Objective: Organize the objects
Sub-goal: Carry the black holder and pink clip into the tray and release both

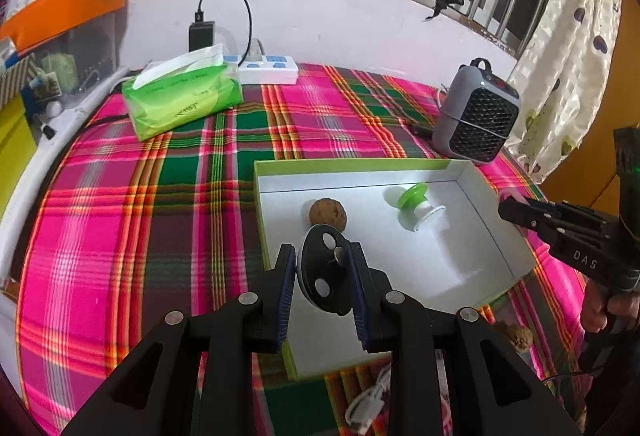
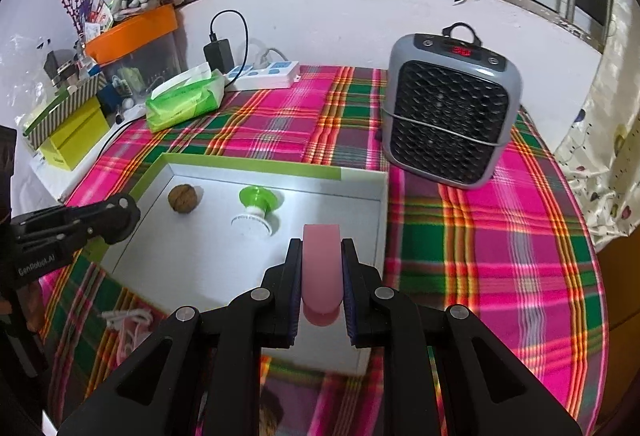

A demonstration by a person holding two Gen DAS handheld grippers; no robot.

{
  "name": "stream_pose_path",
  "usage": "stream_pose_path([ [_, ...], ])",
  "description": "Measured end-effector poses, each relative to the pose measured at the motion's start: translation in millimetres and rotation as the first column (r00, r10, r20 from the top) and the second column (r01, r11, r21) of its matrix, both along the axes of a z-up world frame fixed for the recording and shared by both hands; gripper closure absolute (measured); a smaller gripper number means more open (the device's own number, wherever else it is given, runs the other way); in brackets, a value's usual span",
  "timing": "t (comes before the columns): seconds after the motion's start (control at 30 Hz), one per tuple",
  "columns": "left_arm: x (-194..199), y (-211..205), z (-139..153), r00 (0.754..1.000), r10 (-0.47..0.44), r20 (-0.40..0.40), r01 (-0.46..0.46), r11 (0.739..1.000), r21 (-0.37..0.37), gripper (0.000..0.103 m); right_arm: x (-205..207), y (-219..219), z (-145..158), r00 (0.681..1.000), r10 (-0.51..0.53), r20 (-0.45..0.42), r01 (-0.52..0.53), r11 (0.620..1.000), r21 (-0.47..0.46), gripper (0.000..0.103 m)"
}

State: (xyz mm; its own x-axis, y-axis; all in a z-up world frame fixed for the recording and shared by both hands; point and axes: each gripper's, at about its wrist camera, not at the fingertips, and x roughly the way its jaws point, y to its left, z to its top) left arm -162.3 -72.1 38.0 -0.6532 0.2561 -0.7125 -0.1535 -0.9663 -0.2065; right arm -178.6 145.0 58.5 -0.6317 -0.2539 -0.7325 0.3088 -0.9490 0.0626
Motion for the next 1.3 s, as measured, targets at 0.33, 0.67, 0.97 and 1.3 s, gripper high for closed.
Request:
stream_pose_path([
  [0.33, -20, 5, -8, 1.000, -0.006, 0.017, 0.007, 1.000, -0.017, 0.079, -33, -11, -16, 0.999, 0.000, 0.046, -0.001, 1.000, 0.013, 0.085],
  [0.67, -26, 9, -12, 1.000, -0.019, 0.018, 0.020, 1.000, -0.017, 0.079, -48, -17, -24, 0.998, -0.003, 0.055, 0.001, 1.000, 0.027, 0.084],
  [0.97, -25, 16, -15, 1.000, -0.023, 0.009, 0.024, 0.997, -0.076, 0.079, -54, -18, -28, 0.999, -0.005, 0.050, 0.003, 0.999, 0.043, 0.084],
  [1.3, -24, 19, -16, 1.000, -0.015, -0.004, 0.015, 0.993, -0.113, 0.079, -56, -21, -33, 0.999, 0.003, 0.055, -0.006, 0.998, 0.056, 0.084],
])
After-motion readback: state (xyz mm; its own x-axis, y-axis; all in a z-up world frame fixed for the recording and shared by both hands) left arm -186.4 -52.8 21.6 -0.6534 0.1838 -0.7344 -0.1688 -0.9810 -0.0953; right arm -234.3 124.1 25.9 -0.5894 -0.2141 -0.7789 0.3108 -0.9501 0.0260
